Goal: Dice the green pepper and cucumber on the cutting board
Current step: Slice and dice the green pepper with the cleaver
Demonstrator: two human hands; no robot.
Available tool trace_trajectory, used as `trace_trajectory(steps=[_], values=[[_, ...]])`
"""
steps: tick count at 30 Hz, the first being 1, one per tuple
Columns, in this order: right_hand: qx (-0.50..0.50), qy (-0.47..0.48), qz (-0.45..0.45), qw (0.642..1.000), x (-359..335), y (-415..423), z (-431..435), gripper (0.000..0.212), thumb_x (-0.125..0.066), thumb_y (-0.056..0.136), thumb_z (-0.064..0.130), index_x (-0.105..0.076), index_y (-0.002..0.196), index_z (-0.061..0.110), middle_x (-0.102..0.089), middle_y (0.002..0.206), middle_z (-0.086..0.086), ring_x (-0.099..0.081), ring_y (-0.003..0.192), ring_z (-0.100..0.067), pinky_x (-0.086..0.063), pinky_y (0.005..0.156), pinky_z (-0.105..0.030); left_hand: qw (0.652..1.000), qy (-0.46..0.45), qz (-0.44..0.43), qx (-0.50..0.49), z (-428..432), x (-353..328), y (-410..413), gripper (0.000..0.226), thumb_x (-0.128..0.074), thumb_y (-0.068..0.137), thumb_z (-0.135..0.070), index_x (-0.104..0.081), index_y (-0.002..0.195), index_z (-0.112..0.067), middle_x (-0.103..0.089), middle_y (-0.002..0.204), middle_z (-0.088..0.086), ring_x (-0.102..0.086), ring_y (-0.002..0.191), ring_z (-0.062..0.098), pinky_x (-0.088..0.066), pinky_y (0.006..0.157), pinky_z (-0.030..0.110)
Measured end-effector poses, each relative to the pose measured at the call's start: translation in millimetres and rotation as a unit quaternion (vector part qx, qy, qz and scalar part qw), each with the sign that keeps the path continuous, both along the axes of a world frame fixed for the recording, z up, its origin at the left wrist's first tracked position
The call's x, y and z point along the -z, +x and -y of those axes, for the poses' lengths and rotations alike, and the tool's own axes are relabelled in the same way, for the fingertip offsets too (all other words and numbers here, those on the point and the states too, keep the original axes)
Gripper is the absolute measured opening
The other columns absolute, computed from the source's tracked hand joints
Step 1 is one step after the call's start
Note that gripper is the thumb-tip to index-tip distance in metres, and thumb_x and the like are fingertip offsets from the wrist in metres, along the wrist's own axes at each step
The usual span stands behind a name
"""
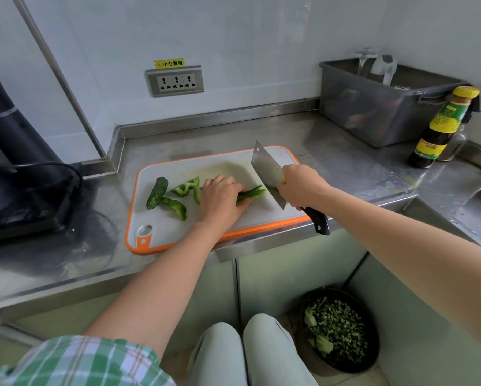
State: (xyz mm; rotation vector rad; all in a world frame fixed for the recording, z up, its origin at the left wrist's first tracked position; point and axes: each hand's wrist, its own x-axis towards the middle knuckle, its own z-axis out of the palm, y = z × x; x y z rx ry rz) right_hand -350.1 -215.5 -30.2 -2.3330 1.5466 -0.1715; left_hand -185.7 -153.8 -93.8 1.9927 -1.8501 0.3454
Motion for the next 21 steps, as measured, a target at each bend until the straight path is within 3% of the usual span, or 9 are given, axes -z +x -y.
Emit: trace_trajectory(steps=[4,8,12,16,21], values=[[-0.021,-0.003,-0.037,0.999,-2,4,-3,0.004,-0.042,0.085,0.002,-0.045,0.085,0.005,-0.054,0.065,-0.01,-0.052,0.042,-0.021,-0.043,0.044,-0.025,0.999,-0.03,-0.017,0.01,-2,5,3,0.025,-0.065,0.085,-0.047,-0.076,0.096,-0.028,-0.061,0.08,-0.002,-0.056,0.083,0.026,-0.025,0.07,0.032],[-0.036,-0.014,-0.063,0.997,1,10,-3,0.012,-0.043,0.084,0.002,-0.04,0.075,0.009,-0.054,0.069,-0.009,-0.052,0.043,-0.019,-0.038,0.042,-0.023,0.999,-0.039,-0.028,0.01,-3,7,4,0.019,-0.068,0.083,-0.043,-0.077,0.093,-0.029,-0.062,0.079,-0.003,-0.056,0.081,0.025,-0.03,0.071,0.034],[-0.023,-0.035,-0.052,0.998,9,13,1,0.003,-0.042,0.09,0.009,-0.041,0.087,0.01,-0.051,0.08,-0.007,-0.051,0.047,-0.019,-0.034,0.045,-0.023,0.998,-0.042,-0.041,0.014,-3,9,5,0.014,-0.073,0.08,-0.036,-0.077,0.091,-0.028,-0.063,0.08,-0.004,-0.057,0.08,0.025,-0.03,0.072,0.033],[-0.008,-0.049,-0.008,0.999,7,8,7,0.017,-0.038,0.094,0.013,-0.035,0.077,0.012,-0.05,0.071,-0.006,-0.051,0.047,-0.021,-0.042,0.05,-0.028,0.998,-0.047,-0.043,0.012,-3,9,6,0.014,-0.073,0.08,-0.035,-0.077,0.091,-0.029,-0.064,0.08,-0.003,-0.057,0.079,0.025,-0.03,0.073,0.034],[-0.037,-0.018,-0.05,0.998,-5,8,8,0.005,-0.041,0.088,0.006,-0.045,0.089,0.005,-0.055,0.063,-0.01,-0.053,0.043,-0.023,-0.043,0.046,-0.028,0.998,-0.045,-0.044,0.01,-3,9,6,0.013,-0.073,0.08,-0.034,-0.078,0.091,-0.028,-0.064,0.079,-0.003,-0.058,0.078,0.025,-0.03,0.073,0.034]])
